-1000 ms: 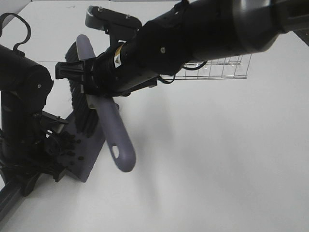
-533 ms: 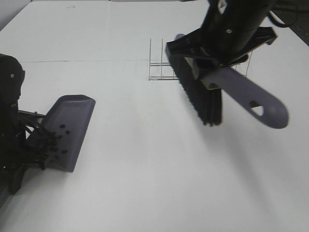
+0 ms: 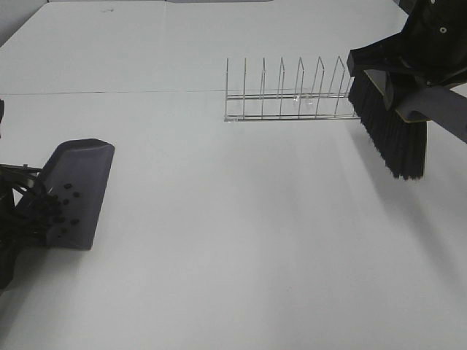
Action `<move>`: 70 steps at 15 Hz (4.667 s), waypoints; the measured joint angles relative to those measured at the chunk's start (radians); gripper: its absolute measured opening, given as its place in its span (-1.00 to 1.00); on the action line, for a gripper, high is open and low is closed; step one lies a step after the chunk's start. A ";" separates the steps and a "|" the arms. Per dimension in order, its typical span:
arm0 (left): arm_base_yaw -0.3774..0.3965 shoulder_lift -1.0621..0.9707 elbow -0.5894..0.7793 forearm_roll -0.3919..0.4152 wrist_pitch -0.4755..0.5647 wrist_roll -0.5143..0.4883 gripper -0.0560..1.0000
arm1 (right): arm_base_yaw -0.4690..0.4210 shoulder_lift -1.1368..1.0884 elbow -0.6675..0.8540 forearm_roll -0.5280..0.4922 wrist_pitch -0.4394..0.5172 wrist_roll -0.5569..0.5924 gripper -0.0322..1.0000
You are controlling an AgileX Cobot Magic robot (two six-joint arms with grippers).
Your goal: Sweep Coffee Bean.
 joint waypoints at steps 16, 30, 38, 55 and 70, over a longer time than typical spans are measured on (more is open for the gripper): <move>0.004 -0.001 0.000 -0.048 -0.010 0.078 -0.31 | -0.167 0.454 -0.362 0.016 -0.143 -0.119 -0.39; 0.004 -0.001 0.000 -0.129 -0.024 0.075 -0.31 | -0.190 0.713 -0.713 0.055 -0.104 -0.129 -0.39; 0.004 -0.001 0.000 -0.129 -0.026 0.074 -0.31 | -0.190 0.711 -0.714 0.084 -0.090 -0.128 -0.11; 0.001 0.207 -0.471 -0.143 -0.006 0.070 -0.32 | -0.190 0.144 -0.387 0.083 -0.041 -0.161 0.49; 0.000 -0.170 -0.463 -0.078 0.108 0.115 0.64 | -0.190 -0.839 0.574 0.156 -0.120 -0.205 0.49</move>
